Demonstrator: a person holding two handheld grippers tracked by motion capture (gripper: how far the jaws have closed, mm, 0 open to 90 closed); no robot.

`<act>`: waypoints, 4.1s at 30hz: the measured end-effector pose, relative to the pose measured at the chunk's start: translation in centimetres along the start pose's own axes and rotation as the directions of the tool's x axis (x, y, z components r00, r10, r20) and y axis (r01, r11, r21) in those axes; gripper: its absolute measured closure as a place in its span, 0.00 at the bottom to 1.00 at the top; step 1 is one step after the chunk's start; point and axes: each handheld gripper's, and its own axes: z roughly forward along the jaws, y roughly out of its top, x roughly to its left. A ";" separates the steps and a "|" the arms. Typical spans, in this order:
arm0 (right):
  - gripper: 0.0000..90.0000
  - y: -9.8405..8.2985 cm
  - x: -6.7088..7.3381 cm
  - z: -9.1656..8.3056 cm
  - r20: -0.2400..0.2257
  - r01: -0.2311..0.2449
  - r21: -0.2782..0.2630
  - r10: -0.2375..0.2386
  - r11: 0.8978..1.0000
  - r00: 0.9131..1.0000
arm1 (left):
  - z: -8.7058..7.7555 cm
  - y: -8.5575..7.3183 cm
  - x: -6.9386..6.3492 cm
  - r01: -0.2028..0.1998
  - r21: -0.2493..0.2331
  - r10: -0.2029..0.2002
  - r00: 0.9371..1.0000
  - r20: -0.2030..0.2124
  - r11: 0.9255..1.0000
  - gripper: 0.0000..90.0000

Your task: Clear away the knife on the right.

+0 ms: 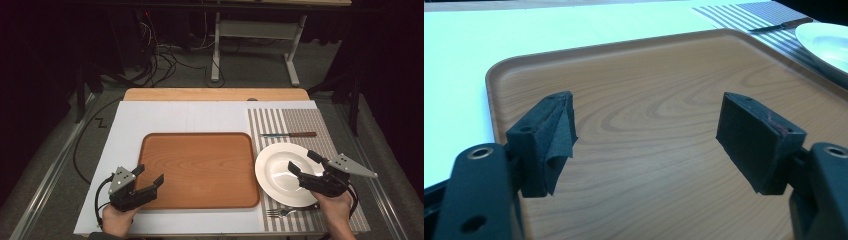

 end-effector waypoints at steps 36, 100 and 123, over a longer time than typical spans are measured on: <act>0.17 1.9 -1.6 4.3 0.054 -0.025 0.017 0.024 1.000 0.998 | 0.1 0.0 0.0 0.003 0.007 -0.002 1.000 -0.005 1.000 0.28; 0.36 6.9 -9.9 14.2 0.145 -0.004 0.647 -0.117 0.762 0.983 | 0.5 0.0 0.1 -0.005 0.033 0.005 1.000 -0.005 0.999 0.28; 0.40 6.4 -11.2 17.0 0.136 -0.005 0.748 -0.146 0.663 0.980 | 0.5 0.0 0.1 -0.004 0.032 0.004 1.000 -0.010 0.999 0.28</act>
